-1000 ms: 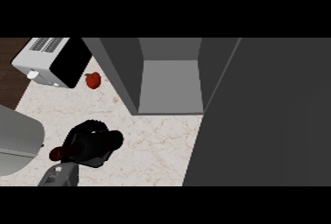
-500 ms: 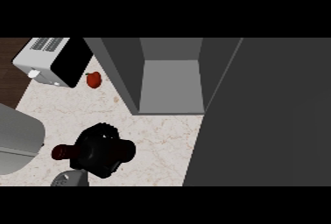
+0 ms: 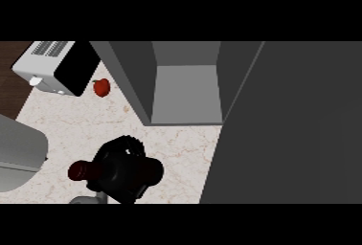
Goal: Pick up the wine, place it into the cabinet and close the cabinet
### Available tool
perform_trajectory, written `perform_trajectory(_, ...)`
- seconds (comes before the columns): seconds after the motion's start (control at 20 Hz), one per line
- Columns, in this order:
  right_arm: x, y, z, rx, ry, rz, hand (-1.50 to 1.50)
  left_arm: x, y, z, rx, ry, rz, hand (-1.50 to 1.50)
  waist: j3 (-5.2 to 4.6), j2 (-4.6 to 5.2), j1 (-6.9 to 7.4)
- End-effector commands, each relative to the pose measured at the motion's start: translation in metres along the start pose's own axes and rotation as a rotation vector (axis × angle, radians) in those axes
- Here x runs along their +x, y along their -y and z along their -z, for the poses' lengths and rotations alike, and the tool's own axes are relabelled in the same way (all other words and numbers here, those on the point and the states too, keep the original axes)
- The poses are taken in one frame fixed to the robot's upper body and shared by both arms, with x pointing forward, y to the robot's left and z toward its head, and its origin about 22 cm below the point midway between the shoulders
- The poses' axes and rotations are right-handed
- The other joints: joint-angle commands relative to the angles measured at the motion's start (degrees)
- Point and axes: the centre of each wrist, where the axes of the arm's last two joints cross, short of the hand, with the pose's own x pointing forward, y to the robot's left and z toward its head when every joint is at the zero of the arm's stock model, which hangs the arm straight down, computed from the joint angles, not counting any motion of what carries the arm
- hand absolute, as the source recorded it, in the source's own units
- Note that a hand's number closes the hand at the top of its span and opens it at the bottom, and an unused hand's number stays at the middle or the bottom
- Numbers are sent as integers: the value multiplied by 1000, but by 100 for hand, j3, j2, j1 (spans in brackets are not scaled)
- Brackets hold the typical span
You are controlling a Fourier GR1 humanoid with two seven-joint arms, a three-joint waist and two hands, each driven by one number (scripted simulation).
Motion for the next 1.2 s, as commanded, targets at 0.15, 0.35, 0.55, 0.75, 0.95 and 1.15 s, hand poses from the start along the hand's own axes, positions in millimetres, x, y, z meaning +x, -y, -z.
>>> perform_trajectory(0.15,36,11,-25,2,82,44,-150,27,42,23,40,68,65,150,3,8,-35)
perform_trajectory(0.35,25,3,-23,-9,69,43,-150,25,47,43,82,64,101,150,-3,25,-25)
perform_trajectory(0.55,30,7,-29,9,69,40,-150,31,46,59,115,68,155,150,-1,24,-43)
perform_trajectory(0.75,34,8,-30,-7,81,51,-150,26,43,75,115,51,186,150,-6,27,-70)
perform_trajectory(0.95,42,12,-31,6,77,56,-150,16,30,82,111,31,230,150,-10,30,-79)
perform_trajectory(1.15,40,14,-36,-7,76,44,-150,17,30,113,103,33,227,150,-7,35,-147)
